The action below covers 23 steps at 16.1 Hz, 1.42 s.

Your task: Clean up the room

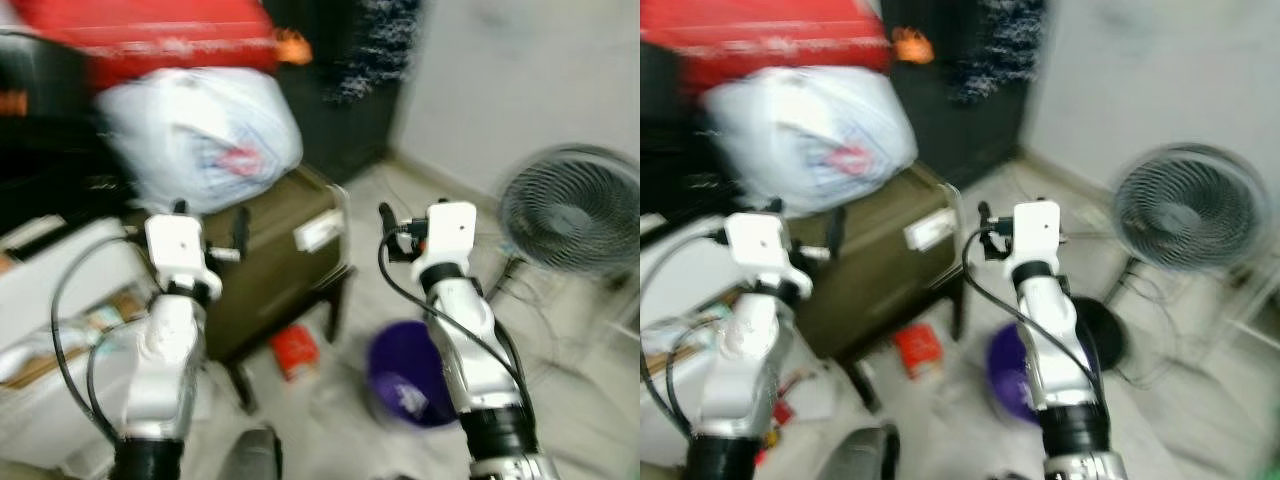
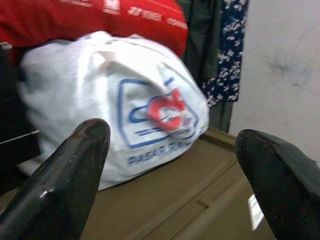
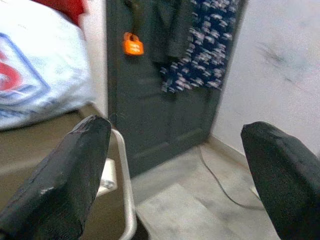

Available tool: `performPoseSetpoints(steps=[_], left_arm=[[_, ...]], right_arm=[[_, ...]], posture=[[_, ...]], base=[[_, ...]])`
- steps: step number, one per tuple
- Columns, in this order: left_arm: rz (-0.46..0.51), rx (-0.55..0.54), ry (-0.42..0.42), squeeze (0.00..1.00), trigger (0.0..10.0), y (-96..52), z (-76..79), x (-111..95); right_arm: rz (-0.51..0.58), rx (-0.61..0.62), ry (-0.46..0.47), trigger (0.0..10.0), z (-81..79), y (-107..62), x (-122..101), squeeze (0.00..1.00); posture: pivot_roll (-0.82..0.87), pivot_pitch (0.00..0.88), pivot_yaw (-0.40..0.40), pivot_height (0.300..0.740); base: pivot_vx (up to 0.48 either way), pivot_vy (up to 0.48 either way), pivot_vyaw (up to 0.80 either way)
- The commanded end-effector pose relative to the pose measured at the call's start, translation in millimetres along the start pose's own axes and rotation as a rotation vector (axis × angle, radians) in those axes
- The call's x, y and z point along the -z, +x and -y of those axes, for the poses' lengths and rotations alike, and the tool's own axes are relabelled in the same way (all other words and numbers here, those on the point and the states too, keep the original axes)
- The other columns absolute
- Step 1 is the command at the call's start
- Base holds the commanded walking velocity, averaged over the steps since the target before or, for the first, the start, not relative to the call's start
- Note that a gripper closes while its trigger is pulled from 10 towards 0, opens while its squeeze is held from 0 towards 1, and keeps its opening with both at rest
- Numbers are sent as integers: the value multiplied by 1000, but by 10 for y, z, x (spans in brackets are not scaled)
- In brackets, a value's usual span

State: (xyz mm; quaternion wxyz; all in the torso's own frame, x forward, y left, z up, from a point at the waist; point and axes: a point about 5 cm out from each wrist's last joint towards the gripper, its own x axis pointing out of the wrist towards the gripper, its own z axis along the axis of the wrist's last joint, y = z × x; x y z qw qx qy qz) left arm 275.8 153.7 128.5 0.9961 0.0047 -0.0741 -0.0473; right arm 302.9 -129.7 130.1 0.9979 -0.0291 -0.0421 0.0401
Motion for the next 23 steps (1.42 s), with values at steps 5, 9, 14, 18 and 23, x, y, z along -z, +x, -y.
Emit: performPoseSetpoints(steps=[5, 9, 14, 18, 23], left_arm=[[17, -24, 43, 0, 10000, 81, -3, -63], [37, -43, 49, 0, 10000, 142, -40, -119], [55, -17, 55, 0, 10000, 106, 9, -254], [16, -26, 38, 0, 10000, 40, 17, -179], [0, -9, 65, 0, 10000, 64, 19, -124]], right_arm=[[55, 5, -42, 10000, -1, -78, -82, 0], [50, -15, -33, 10000, -50, 8, -119, 0], [77, -13, -80, 10000, -50, 14, -238, 0], [65, -32, -36, 10000, -16, -23, -183, 0], [51, -44, -30, 10000, -22, -35, -140, 0]], posture=[[-12, 0, -17, 740], [-6, 0, -12, 740], [12, 40, -20, 740], [24, 26, -35, 740], [18, 0, -39, 740]], base=[[0, 0, 800], [0, 0, 677], [0, 0, 390], [0, 0, 0], [0, 0, 800]])
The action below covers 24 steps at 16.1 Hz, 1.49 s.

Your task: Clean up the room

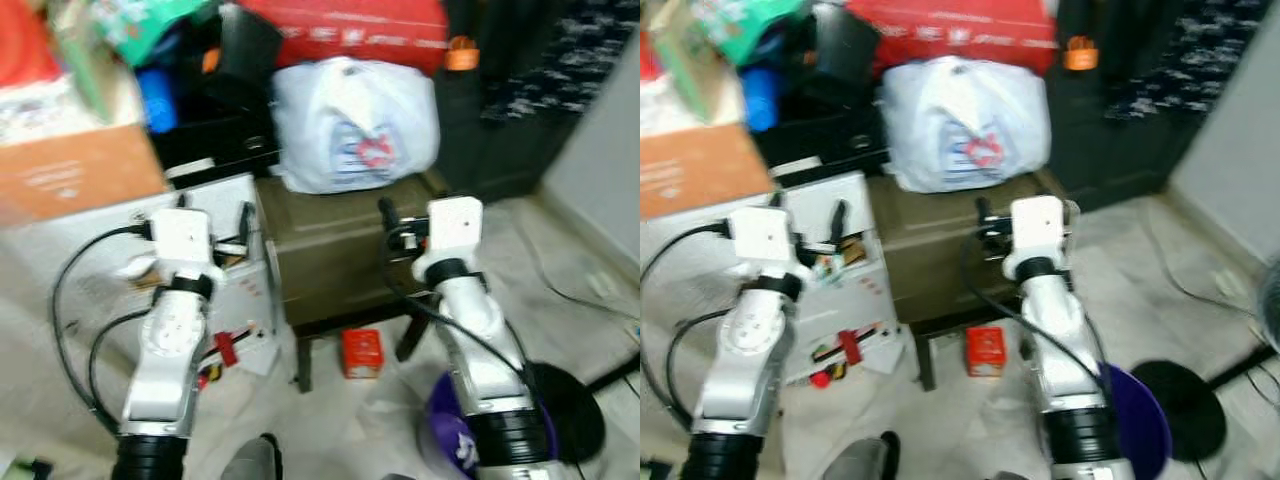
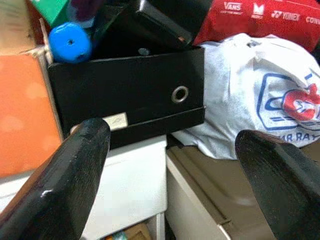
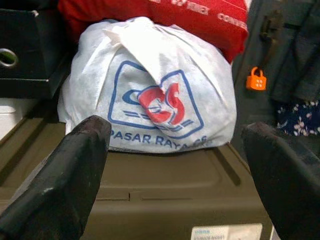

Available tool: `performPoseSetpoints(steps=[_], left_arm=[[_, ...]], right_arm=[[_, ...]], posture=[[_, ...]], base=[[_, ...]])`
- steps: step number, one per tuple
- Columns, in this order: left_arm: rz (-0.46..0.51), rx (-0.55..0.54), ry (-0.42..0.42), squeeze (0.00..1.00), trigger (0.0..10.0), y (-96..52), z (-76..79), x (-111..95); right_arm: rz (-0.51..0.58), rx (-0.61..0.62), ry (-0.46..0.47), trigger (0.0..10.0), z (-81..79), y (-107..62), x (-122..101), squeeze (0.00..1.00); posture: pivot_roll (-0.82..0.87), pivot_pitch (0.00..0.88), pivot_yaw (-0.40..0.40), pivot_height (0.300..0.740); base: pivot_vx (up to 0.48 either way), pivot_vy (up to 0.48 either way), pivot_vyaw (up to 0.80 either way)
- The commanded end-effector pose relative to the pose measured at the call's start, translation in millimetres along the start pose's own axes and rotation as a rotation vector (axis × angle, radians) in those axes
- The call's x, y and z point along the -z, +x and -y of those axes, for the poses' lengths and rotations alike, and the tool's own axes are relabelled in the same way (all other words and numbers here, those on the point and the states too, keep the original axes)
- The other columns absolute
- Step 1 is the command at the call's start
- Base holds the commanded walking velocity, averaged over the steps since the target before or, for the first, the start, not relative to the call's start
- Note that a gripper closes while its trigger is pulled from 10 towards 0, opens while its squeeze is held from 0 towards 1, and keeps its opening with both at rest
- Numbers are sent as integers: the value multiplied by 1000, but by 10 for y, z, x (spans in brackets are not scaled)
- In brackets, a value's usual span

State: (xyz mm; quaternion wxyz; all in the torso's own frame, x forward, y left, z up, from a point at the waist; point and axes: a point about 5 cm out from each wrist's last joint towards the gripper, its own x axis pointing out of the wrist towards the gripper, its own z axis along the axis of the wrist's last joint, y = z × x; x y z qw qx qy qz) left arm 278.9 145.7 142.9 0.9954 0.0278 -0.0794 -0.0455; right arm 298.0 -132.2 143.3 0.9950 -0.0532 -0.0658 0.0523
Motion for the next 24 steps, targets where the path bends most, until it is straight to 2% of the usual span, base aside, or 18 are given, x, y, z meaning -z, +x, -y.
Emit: performPoseSetpoints(steps=[1, 7, 9, 11, 12, 16, 21, 24], left_arm=[[-8, -10, 19, 0, 10000, 18, -57, 18], [-2, -25, 20, 0, 10000, 51, -62, 31], [-19, -22, -29, 0, 10000, 47, -81, 42], [-19, -23, 7, 0, 10000, 33, -110, 60], [-18, -22, -1, 0, 10000, 40, -110, 58], [-21, -26, -12, 0, 10000, 70, -116, 50], [-59, -35, 14, 0, 10000, 1, -193, 128], [-59, -33, 6, 0, 10000, 24, -182, 121]], right_arm=[[5, -21, 17, 10000, -53, 7, -5, 0], [7, -29, 16, 10000, -50, 38, 7, 0], [14, -22, 18, 10000, -39, 53, -6, 0], [14, -11, 22, 10000, -24, 62, -1, 0], [15, -11, 22, 10000, -24, 68, -4, 0], [15, 12, 32, 10000, 2, 84, -2, 0], [-17, 47, 45, 10000, 78, 69, 52, 0], [-19, 35, 31, 10000, 58, 78, 55, 0]], posture=[[18, 0, -42, 740], [17, 0, -47, 740], [17, 0, -44, 740], [17, 0, -42, 740], [17, 0, -41, 740], [16, 0, -42, 740], [16, 0, -42, 740], [18, 0, -43, 740]], base=[[0, 0, 800], [0, 0, 800], [0, 0, 800], [0, 0, 706], [0, 0, 431], [0, 0, 0], [0, 0, 0], [0, 0, 0]])
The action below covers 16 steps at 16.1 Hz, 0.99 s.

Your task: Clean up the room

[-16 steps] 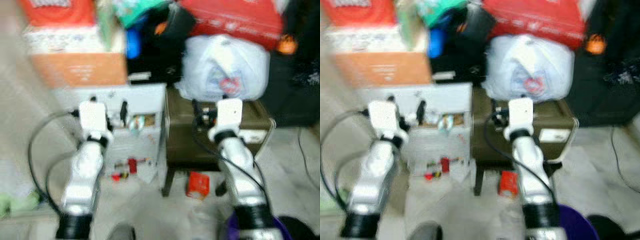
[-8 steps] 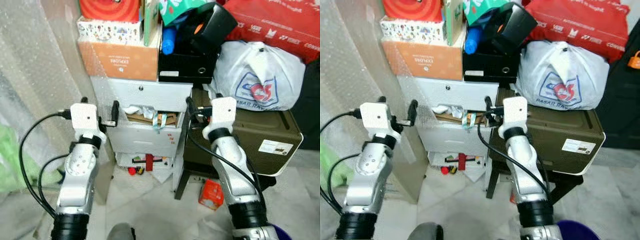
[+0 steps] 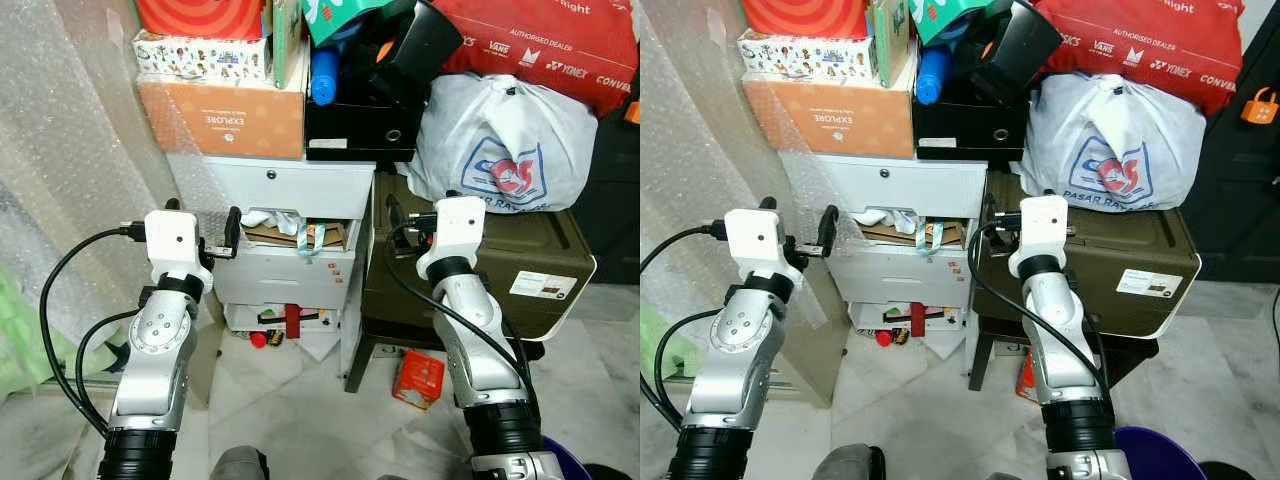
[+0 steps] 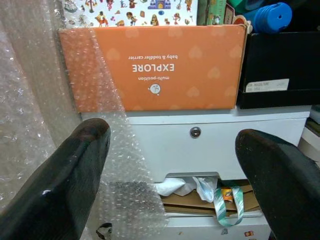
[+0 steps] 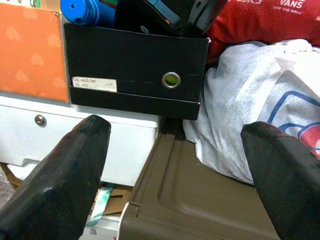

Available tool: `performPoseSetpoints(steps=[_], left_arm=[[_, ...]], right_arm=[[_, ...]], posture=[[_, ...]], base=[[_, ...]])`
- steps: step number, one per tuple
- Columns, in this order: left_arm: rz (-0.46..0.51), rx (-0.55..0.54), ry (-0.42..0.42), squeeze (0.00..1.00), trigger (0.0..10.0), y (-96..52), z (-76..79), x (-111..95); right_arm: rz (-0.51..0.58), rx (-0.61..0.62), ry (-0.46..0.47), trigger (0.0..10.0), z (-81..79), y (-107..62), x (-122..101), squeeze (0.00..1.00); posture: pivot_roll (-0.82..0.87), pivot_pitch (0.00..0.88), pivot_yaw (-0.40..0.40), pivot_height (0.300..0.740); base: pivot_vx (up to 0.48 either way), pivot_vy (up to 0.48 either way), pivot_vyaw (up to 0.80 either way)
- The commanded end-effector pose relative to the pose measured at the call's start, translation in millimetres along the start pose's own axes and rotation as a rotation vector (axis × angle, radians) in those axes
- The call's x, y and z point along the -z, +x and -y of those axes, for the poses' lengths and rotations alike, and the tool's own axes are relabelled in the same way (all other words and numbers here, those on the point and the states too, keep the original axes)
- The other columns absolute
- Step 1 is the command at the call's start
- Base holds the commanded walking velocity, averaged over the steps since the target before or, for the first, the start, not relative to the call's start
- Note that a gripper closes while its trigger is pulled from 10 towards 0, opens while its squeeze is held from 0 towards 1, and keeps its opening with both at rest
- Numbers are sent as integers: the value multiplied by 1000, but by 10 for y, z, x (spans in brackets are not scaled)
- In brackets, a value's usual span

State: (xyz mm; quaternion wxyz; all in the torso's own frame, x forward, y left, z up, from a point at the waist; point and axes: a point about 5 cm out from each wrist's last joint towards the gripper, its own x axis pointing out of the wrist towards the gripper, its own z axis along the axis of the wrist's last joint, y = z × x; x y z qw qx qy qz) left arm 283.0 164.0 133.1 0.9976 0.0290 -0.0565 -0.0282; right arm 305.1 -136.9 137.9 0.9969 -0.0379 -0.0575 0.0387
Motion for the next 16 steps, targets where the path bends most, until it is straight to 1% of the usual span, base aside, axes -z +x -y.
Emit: performPoseSetpoints(steps=[1, 4, 6, 8, 16], left_arm=[[-12, 1, -1, 0, 10000, 21, 3, 8], [-12, 5, 2, 0, 10000, 18, 9, 10], [-10, 10, 5, 0, 10000, 17, 15, 7], [-8, 13, 7, 0, 10000, 25, 22, 5], [7, 19, 30, 0, 10000, 39, 65, -13]], right_arm=[[-5, 9, 4, 10000, 14, 23, -10, 0], [-14, 2, -5, 10000, 5, 23, 4, 0], [-7, -7, -22, 10000, -14, 25, -3, 0], [-7, -1, -13, 10000, 1, 31, -3, 0], [1, 5, -27, 10000, 10, 43, -12, 0]], posture=[[18, 0, -43, 740], [18, 0, -43, 740], [18, 0, -43, 740], [21, 0, -48, 740], [19, 0, -50, 740]], base=[[0, 0, 0], [0, 0, 0], [0, 0, 800], [0, 0, 800], [0, 0, 800]])
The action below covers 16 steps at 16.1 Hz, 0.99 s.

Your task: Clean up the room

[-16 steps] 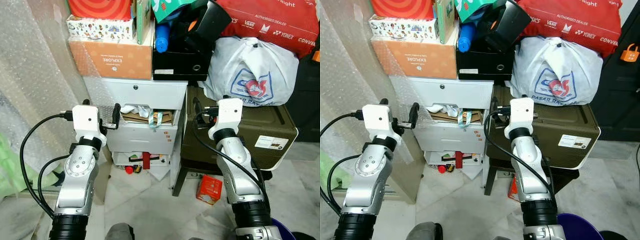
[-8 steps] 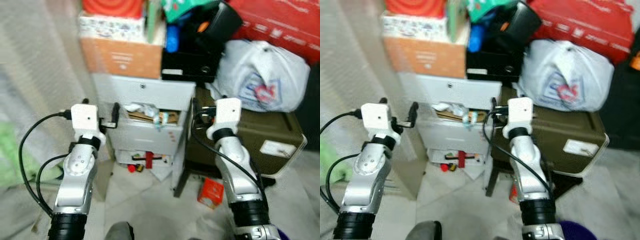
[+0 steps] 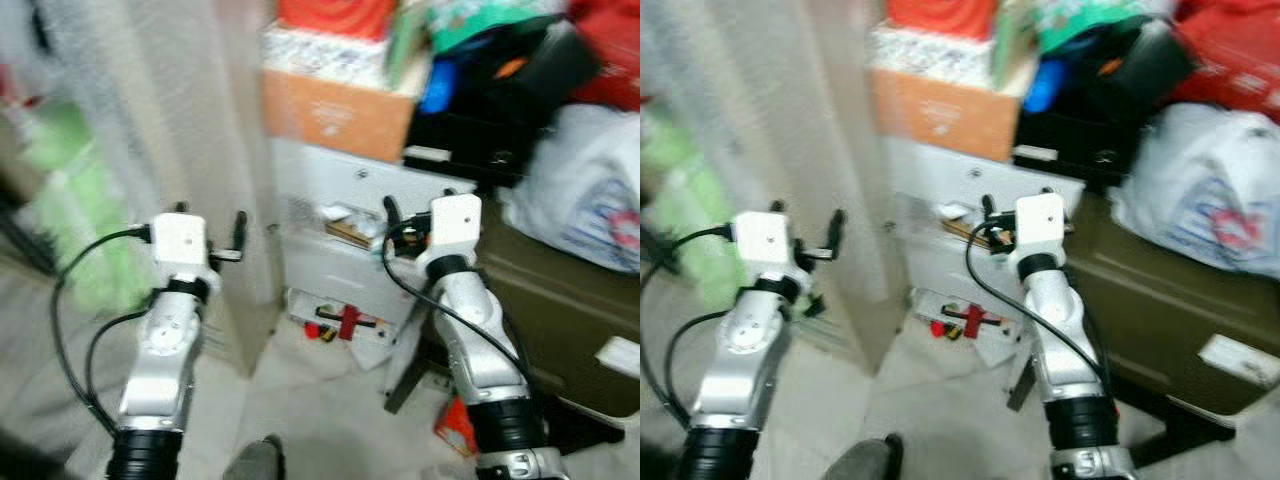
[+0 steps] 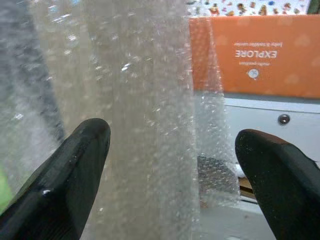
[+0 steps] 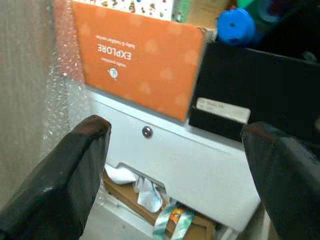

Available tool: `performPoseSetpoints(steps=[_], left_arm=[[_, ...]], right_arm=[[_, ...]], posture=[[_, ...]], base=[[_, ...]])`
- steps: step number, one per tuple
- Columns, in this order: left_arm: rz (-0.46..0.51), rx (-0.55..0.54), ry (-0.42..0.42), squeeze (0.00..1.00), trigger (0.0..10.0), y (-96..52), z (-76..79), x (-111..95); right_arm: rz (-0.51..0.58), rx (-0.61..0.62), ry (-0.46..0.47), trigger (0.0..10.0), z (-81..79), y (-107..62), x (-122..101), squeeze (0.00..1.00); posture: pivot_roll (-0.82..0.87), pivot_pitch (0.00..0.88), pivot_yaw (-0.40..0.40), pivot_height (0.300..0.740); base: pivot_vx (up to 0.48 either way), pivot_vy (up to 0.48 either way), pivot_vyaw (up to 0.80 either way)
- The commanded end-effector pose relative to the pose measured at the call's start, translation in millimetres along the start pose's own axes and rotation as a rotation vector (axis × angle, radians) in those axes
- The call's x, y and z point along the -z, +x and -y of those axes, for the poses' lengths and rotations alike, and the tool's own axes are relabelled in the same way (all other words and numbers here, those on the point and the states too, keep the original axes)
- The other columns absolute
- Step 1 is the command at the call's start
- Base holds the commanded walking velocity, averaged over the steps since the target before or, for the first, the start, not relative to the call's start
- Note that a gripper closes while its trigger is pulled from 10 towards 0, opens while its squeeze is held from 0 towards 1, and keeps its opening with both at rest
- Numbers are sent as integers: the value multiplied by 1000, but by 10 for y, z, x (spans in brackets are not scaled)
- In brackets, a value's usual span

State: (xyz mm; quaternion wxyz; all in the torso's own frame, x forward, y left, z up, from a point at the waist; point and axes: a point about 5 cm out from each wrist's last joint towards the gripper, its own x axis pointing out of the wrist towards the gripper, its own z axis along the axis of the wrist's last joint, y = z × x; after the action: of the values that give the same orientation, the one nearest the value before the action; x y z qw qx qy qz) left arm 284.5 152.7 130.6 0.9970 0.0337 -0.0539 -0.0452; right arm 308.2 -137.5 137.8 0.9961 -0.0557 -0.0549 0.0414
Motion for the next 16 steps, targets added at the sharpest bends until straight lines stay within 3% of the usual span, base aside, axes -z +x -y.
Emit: performPoseSetpoints(steps=[1, 14, 16], left_arm=[[10, -21, 9, 0, 10000, 18, -51, -27], [16, -22, 32, 0, 10000, 44, -48, -39], [17, -19, 35, 0, 10000, 43, -45, -41]], right_arm=[[11, 10, 3, 10000, -3, 17, -22, 0], [32, 15, -17, 10000, -11, 57, -52, 0], [36, 16, -17, 10000, -13, 56, -56, 0]], posture=[[19, 0, -50, 740], [18, 0, -50, 740], [19, 0, -50, 740]], base=[[0, 0, 800], [0, 0, 800], [0, 0, 309]])
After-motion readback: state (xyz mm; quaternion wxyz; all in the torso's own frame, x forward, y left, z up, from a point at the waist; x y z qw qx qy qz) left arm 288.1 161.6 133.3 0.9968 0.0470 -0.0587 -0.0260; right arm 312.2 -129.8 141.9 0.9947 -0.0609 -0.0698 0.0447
